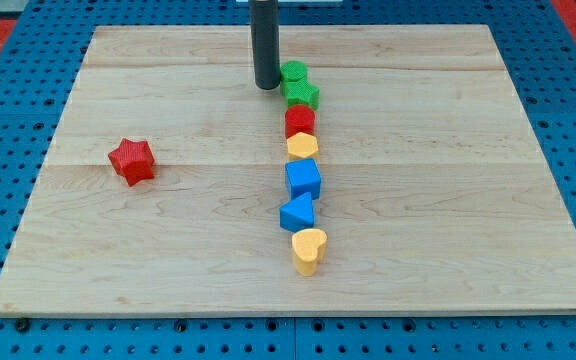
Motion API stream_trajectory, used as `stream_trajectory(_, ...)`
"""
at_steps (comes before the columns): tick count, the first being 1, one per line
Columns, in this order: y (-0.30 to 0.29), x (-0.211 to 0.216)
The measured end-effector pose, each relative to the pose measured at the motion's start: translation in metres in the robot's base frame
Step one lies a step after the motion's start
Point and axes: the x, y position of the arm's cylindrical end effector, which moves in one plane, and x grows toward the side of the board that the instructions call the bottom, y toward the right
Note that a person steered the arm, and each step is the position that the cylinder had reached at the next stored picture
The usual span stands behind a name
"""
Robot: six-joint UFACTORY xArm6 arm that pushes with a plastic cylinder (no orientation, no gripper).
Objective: Drag the red star above the green circle
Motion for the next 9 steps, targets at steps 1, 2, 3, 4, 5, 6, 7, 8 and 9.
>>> stream_trajectory(1,0.001,-0.008)
stream_trajectory(2,0.009,-0.011)
stream_trajectory(3,0.009,-0.025)
stream_trajectory(4,0.006,-0.040)
stream_trajectory(5,-0.056,-0.019)
stream_trajectory(6,-0.119,0.052)
stream_trajectory(7,-0.169,0.113)
stream_trajectory(8,-0.159,0.211)
stream_trajectory(9,-0.137,0.234)
